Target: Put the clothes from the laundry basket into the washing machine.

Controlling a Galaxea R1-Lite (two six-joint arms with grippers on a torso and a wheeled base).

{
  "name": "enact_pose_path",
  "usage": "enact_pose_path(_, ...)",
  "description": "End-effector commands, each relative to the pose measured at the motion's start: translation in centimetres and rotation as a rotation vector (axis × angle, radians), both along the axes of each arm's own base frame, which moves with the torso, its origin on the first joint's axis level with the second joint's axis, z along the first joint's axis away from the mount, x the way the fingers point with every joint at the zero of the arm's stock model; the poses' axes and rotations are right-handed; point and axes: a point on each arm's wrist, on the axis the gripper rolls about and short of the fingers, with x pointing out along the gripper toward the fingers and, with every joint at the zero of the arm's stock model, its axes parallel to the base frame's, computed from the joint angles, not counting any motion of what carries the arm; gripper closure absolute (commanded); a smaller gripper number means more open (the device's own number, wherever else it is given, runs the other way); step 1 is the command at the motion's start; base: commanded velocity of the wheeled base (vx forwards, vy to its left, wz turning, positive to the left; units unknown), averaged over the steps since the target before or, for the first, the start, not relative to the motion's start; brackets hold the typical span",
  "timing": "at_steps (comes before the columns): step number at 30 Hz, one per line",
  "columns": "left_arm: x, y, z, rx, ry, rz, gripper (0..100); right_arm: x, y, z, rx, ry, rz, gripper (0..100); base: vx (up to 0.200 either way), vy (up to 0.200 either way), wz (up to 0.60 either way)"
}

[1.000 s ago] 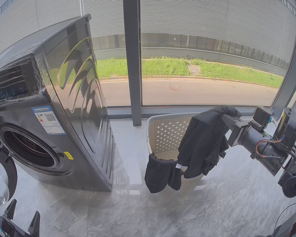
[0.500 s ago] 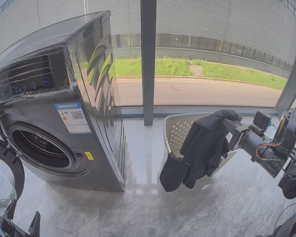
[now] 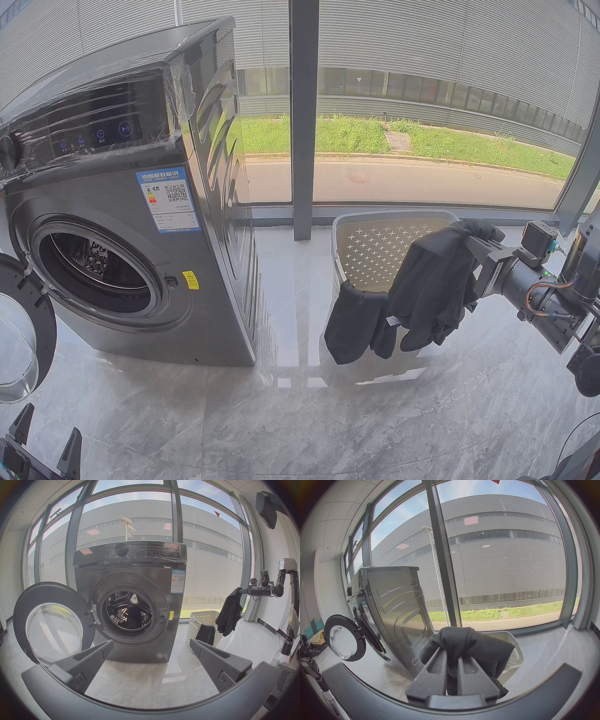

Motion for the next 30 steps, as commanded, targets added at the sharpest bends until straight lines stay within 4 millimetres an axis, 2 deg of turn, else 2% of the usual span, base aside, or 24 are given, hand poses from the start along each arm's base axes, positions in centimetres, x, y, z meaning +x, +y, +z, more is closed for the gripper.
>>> enact_pose_path(1, -0.02, 0.00, -0.45, 0.000, -0.002, 0.000, 0, 0.02, -0.06, 0.05, 0.001, -0.002, -0.003, 100, -0.200, 0.000, 0.00)
enact_pose_path(6, -0.02, 0.00, -0.45, 0.000, -0.002, 0.000, 0, 0.05, -0.05, 0.01, 0.002, 0.000, -0.001, 100, -0.200, 0.000, 0.00)
enact_pose_path(18, -0.02, 0.00, -0.45, -0.002, -0.002, 0.000, 0, -0.06, 0.15, -0.03, 0.001, 0.001, 0.008, 100, 0.000, 0.000, 0.00)
enact_pose_path(30, -0.02, 0.00, -0.45, -0.002, -0.002, 0.000, 0, -0.11, 0.17, 0.01, 0.003, 0.000, 0.009, 100, 0.000, 0.200, 0.00)
